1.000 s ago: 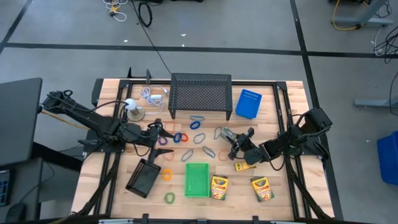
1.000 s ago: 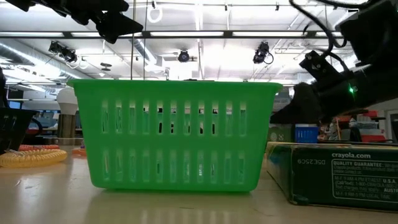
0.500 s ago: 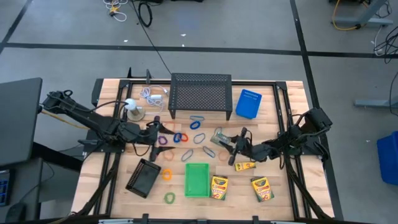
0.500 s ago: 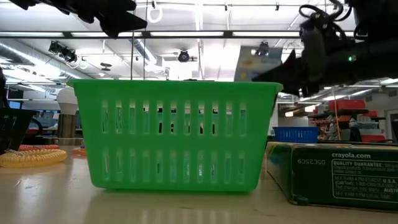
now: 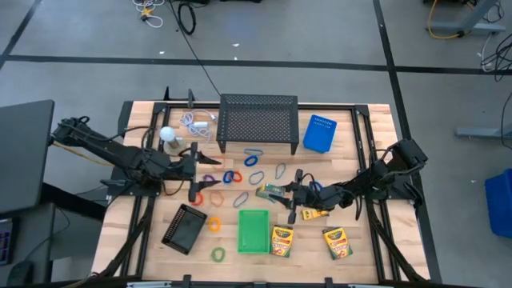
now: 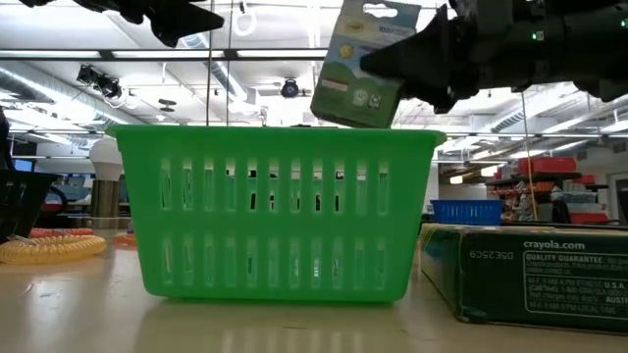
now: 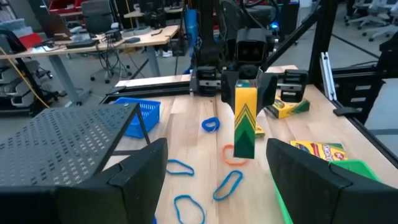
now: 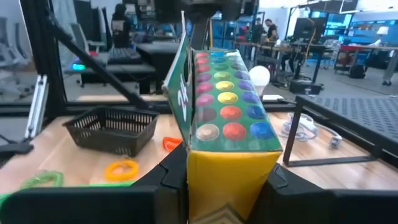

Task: Pick & Place Office Desk Supplies
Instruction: Put the crayon box into the green bin

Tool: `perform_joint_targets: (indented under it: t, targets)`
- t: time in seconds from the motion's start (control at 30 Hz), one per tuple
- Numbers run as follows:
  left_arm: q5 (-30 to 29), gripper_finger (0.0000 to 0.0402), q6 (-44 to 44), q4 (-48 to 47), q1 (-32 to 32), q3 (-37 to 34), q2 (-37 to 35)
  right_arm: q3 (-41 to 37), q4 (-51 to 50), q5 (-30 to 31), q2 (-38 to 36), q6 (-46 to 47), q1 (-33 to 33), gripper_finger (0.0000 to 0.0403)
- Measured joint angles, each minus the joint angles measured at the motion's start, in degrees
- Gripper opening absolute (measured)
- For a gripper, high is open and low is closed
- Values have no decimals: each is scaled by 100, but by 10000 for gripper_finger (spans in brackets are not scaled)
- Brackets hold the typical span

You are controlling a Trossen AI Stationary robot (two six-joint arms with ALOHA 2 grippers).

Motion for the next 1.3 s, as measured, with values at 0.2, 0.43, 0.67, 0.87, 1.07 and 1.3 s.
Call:
perform_joint_targets:
  t: [0.2, 0.43, 0.67, 0.87, 1.07, 1.3]
  targets:
    - [-252, 283, -112, -749, -36, -2, -623, 23, 112, -199, 2, 23, 37, 98]
    - [-795, 283, -151, -1336, -329, -2, -1331, 370, -110, -764, 2, 55, 66, 98]
    - [-1112, 283, -342, -1683, -465, -2, -1607, 1102, -1418, -842, 2, 65, 250, 98]
    - [-1143, 283, -344, -1799, -583, -2, -1608, 1210, -1572, -621, 153, 388, 391, 98]
    - [-1268, 283, -332, -1867, -727, -2, -1653, 1362, -960, -482, 1084, 667, 402, 98]
    - [-1292, 283, -375, -1890, -923, -2, -1764, 1818, -1552, -461, 1482, 814, 335, 98]
